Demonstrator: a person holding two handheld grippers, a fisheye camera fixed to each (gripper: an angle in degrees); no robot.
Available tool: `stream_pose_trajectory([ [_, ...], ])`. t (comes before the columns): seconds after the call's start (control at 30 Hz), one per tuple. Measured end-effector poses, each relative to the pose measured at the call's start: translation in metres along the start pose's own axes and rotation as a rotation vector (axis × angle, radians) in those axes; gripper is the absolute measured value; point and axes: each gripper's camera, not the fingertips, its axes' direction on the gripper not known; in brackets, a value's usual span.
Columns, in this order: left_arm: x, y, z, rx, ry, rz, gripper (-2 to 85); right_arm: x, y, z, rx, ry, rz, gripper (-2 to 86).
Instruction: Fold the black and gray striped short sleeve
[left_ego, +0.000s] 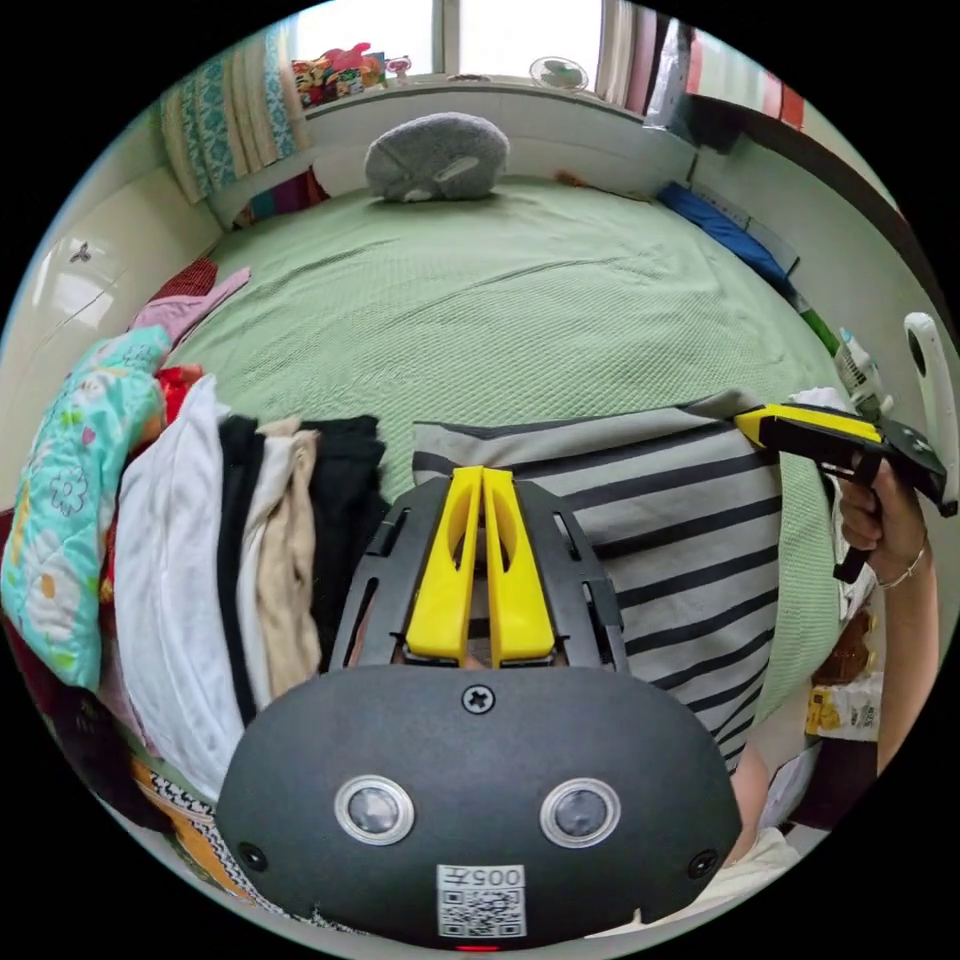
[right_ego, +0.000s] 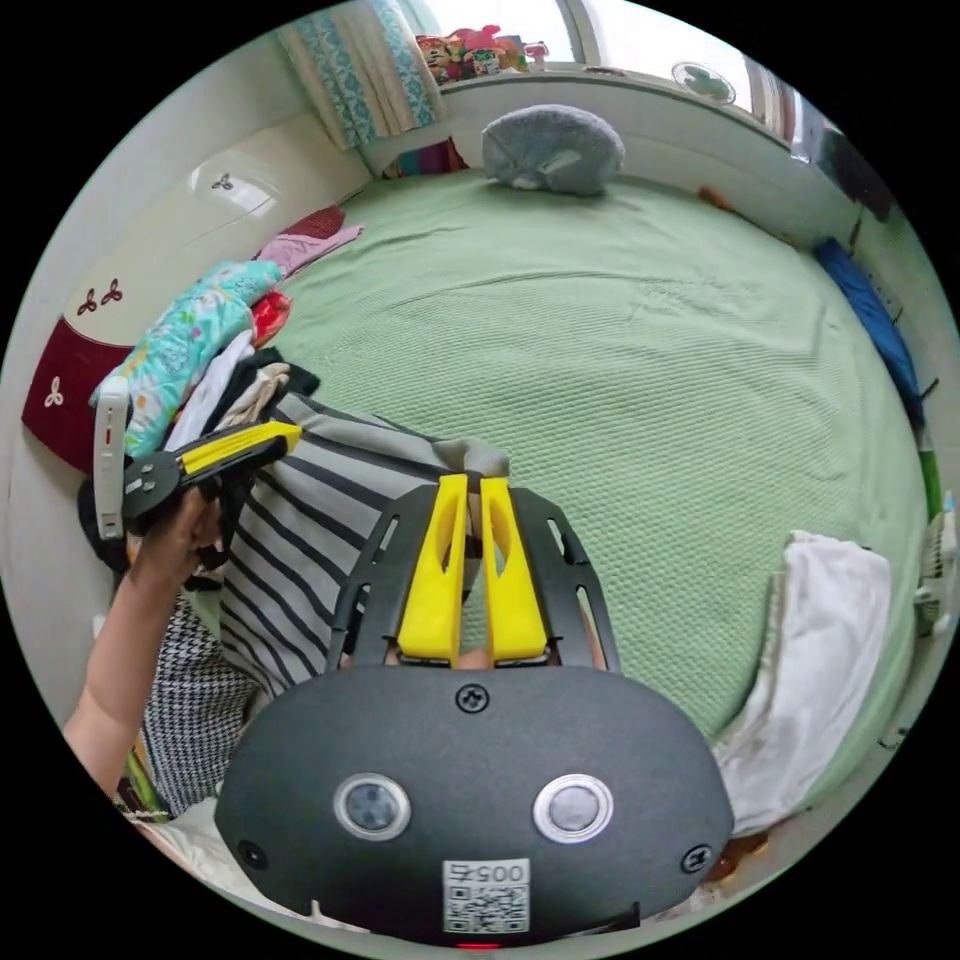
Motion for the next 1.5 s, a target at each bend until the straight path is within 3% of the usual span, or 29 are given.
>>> stream_pose_trajectory([
  [0.13,0.021,-0.036,0.028,-0.012,0.091,-0.024,0.0,0.050,-0.009,-0.008,0.008,0.057,0.155,-1.0],
  [0.23,0.022,-0.047,0.030,0.004,0.051,-0.020,0.7,0.064,-0.005,-0.006,0.008,0.080,0.178,-0.7],
  [0.4,-0.008,-0.046,0.010,0.027,0.064,-0.029,3.7,0.047,0.035,-0.031,0.051,0.075,0.074,1.7],
  [0.6,-0.049,-0.027,-0.018,0.022,-0.100,-0.118,0.1,-0.003,0.122,-0.055,0.045,-0.069,-0.011,6.1],
  [0.87,0.025,0.110,-0.033,0.002,0.196,-0.027,3.7,-0.053,0.228,-0.055,0.038,0.015,-0.053,10.1],
  [1.1,0.037,0.148,0.006,-0.083,0.238,-0.098,8.4,-0.045,0.255,-0.028,0.003,-0.046,0.112,11.2],
  [1.33,0.059,0.140,0.040,-0.243,0.153,-0.013,4.4,-0.047,0.247,-0.003,-0.021,0.044,0.136,5.6],
  [1.5,0.054,0.146,0.003,-0.163,0.164,0.024,0.9,-0.051,0.250,-0.029,0.000,-0.005,0.107,0.1],
])
